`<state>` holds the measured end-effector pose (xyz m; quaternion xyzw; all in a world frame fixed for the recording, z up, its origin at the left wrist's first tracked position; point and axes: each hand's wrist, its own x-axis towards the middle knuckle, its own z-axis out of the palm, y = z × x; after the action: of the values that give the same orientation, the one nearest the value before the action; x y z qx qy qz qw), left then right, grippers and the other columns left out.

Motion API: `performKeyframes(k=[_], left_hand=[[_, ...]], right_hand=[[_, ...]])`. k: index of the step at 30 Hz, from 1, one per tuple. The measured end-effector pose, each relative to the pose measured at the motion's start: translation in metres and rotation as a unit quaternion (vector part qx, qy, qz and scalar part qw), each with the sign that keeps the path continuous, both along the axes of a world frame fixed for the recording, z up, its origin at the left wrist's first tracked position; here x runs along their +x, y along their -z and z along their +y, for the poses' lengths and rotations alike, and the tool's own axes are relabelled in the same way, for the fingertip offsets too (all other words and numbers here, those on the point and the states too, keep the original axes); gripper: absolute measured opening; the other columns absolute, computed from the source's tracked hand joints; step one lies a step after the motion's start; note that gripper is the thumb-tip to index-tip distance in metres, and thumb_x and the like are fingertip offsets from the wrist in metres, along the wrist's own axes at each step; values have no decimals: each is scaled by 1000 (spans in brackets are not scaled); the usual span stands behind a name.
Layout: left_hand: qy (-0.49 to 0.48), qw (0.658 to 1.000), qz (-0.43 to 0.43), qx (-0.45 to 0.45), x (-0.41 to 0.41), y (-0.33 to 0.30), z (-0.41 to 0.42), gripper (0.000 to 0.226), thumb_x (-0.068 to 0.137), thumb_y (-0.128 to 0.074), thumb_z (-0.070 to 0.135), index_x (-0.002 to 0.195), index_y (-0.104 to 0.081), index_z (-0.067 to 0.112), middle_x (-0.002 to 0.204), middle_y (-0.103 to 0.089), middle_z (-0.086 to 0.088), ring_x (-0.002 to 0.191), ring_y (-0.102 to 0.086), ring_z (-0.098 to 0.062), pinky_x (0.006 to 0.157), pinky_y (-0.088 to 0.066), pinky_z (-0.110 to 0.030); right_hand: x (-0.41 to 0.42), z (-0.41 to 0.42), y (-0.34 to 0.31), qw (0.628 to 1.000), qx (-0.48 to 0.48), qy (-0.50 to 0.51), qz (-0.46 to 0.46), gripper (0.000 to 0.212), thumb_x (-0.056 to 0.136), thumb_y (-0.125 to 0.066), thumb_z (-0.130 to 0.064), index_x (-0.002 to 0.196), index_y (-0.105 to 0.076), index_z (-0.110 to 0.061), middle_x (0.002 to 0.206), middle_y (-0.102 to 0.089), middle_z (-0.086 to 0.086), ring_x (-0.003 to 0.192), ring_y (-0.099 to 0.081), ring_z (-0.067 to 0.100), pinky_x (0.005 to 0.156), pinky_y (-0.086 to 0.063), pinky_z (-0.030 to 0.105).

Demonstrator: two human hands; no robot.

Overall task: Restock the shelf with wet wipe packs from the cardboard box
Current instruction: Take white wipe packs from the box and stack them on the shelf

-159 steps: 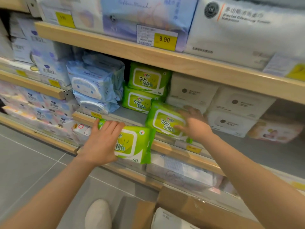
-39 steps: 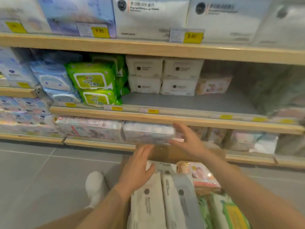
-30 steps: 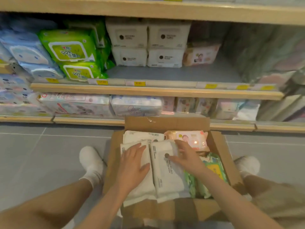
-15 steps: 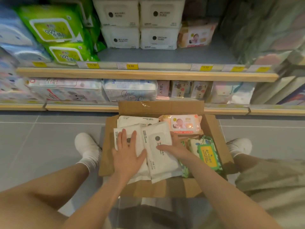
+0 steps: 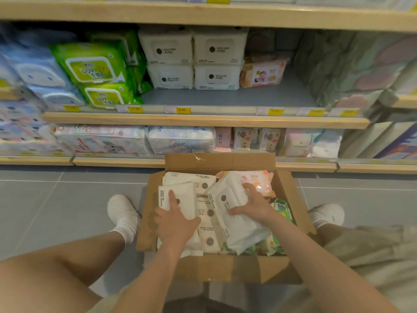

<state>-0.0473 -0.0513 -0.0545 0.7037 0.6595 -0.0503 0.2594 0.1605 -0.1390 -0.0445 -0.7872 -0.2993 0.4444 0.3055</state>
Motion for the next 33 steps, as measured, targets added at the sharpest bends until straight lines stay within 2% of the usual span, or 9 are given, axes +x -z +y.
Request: performKeyframes(k=[4,6,10,14,18,23,26,30,33], left_hand=[[21,999,-27,27,-6,-6,8,108,69,-66,58,146,7,38,130,-24,-16,116,-36,-34,86,-41,-39],[27,998,-47,29,-9,-12,13,106,70,-66,56,147,5,35,134,-26,-17,118,-36,-34,90,-40,-40],[47,991,-91,83,-16,-30,39,107,67,-67,58,147,0,35,139,-24,-15,124,-33,-33,94,-41,-43],[53,984,-126,114,-19,-59,81,106,67,-69,55,146,-1,37,135,-26,-15,121,-35,-34,92,-41,-44],[50,977,-133,159,-27,-87,134,106,64,-70,52,146,-3,39,136,-24,-15,124,-32,-37,95,-41,-47],[61,966,-117,224,-43,-107,202,109,58,-63,60,147,-4,36,129,-29,-15,117,-36,-38,92,-42,-45],[55,964,-107,237,-53,-107,231,110,54,-54,65,146,-3,37,123,-31,-13,112,-39,-36,89,-45,-45],[42,961,-113,249,-63,-97,263,108,54,-55,62,147,-5,37,122,-30,-11,111,-40,-35,89,-45,-45],[39,963,-115,240,-67,-89,282,107,57,-58,60,146,-2,38,123,-30,-10,113,-38,-33,91,-43,-45]], right_hand=[[-5,2,-7,1000,-19,-18,11,102,64,-84,-31,143,-19,-32,138,-38,2,121,-41,25,89,-37,32],[-2,2,-12,1000,-17,-17,-18,100,62,-85,-31,141,-23,-34,138,-40,1,123,-41,26,90,-38,32],[15,17,-47,995,-12,-46,-88,92,64,-83,-32,138,-28,-38,121,-47,1,107,-46,23,86,-41,33],[35,59,-93,987,38,-45,-146,89,63,-84,-28,133,-31,-40,113,-51,0,97,-50,22,79,-45,34],[46,123,-133,972,96,-75,-201,90,63,-84,-26,135,-31,-41,117,-49,2,100,-50,25,83,-46,39],[50,216,-159,921,121,-177,-326,92,63,-81,-32,136,-26,-46,122,-48,4,107,-46,25,86,-40,38],[44,269,-164,883,122,-249,-378,92,65,-80,-33,137,-25,-47,120,-48,5,104,-48,27,78,-39,35],[32,340,-168,829,136,-305,-449,91,70,-76,-36,140,-20,-47,115,-53,6,98,-52,26,74,-44,36],[24,389,-163,818,142,-316,-459,94,72,-75,-34,142,-14,-49,131,-50,0,110,-52,25,82,-46,36]])
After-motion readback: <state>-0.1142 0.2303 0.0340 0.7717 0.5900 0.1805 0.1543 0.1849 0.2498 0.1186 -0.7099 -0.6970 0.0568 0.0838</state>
